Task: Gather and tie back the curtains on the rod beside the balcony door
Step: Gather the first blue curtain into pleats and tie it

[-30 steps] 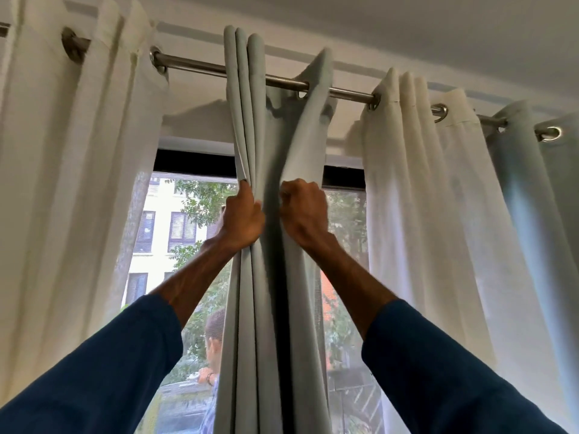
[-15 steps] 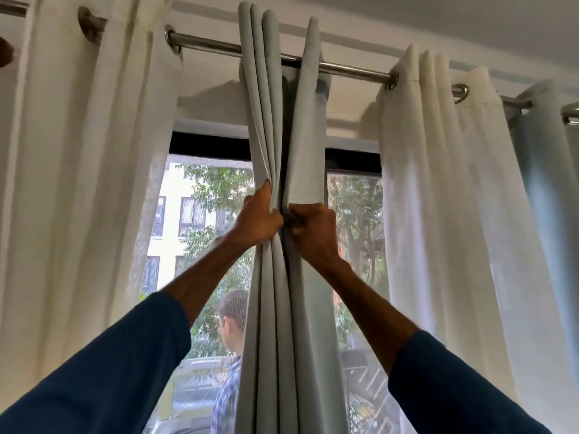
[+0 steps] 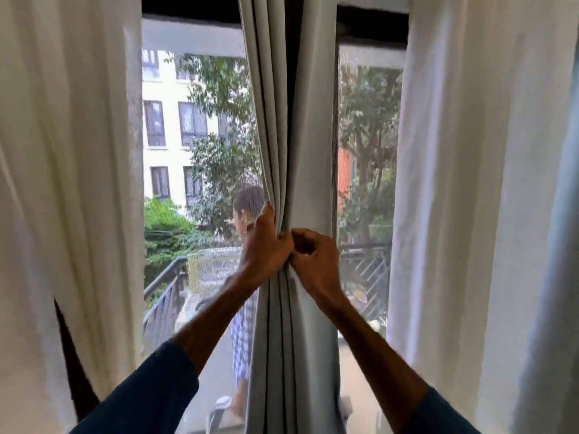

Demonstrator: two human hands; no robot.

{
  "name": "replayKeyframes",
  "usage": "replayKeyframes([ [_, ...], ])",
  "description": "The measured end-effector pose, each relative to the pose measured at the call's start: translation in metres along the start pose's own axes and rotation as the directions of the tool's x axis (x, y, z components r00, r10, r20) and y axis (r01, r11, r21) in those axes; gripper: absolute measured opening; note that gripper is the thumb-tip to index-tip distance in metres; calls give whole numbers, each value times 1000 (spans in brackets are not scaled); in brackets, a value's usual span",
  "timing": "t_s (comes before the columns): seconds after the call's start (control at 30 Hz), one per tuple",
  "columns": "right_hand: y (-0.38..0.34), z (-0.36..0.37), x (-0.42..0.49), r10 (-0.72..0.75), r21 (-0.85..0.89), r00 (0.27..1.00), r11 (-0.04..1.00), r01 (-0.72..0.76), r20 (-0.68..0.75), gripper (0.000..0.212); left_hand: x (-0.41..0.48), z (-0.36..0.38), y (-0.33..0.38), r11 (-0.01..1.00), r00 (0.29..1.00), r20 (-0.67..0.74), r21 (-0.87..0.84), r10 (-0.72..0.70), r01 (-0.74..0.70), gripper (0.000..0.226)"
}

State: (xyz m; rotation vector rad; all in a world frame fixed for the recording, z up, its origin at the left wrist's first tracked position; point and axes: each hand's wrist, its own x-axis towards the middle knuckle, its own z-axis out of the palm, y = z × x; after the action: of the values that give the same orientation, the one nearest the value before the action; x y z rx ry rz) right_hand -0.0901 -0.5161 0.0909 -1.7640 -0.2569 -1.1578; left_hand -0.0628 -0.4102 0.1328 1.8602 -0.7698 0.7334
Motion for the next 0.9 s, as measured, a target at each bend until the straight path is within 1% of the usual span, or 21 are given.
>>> replayKeyframes([
  [0.07, 17, 6, -23, 51, 6, 999, 999, -51, -11, 16, -25, 11, -17, 997, 997, 9, -3, -73, 73, 37],
  [0.13, 34, 8, -43, 98, -34, 993, 994, -101, -68, 20, -45, 21, -32, 991, 991, 9, 14, -132, 132, 24],
  [0.23, 56, 10, -68, 108, -37, 991, 993, -112, -82, 21, -69, 35, -50, 981, 981, 25, 34, -192, 191, 13],
  [0.33, 72, 11, -96, 176, 14, 983, 984, -176, -57, 15, -97, 41, -54, 971, 973, 32, 77, -230, 227, 9],
  [0.4, 82, 11, -120, 225, 37, 973, 974, -223, -53, 13, -115, 47, -60, 965, 965, 50, 80, -256, 251, 11],
  [0.53, 106, 12, -172, 270, 13, 963, 963, -270, -9, 16, -162, 66, -78, 941, 927, 169, 86, -336, 326, 11],
  [0.6, 120, 11, -198, 315, 17, 949, 949, -315, 2, 20, -187, 77, -91, 924, 899, 211, 101, -383, 370, 13],
  [0.67, 133, 5, -223, 369, 23, 929, 929, -370, 28, 22, -209, 87, -106, 910, 873, 260, 77, -413, 407, 18],
  [0.77, 153, -6, -260, 440, 10, 895, 897, -442, 67, 20, -236, 99, -122, 891, 834, 348, 8, -429, 455, 25],
  [0.8, 158, -9, -271, 455, 7, 887, 890, -457, 85, 20, -242, 102, -123, 886, 827, 355, 11, -436, 463, 26],
  [0.83, 162, -11, -280, 459, 3, 881, 886, -463, 113, 22, -246, 106, -127, 883, 823, 349, 33, -449, 468, 32],
  [0.9, 166, -14, -289, 458, -13, 865, 885, -465, 205, 28, -248, 112, -132, 859, 818, 261, 158, -512, 487, 58],
])
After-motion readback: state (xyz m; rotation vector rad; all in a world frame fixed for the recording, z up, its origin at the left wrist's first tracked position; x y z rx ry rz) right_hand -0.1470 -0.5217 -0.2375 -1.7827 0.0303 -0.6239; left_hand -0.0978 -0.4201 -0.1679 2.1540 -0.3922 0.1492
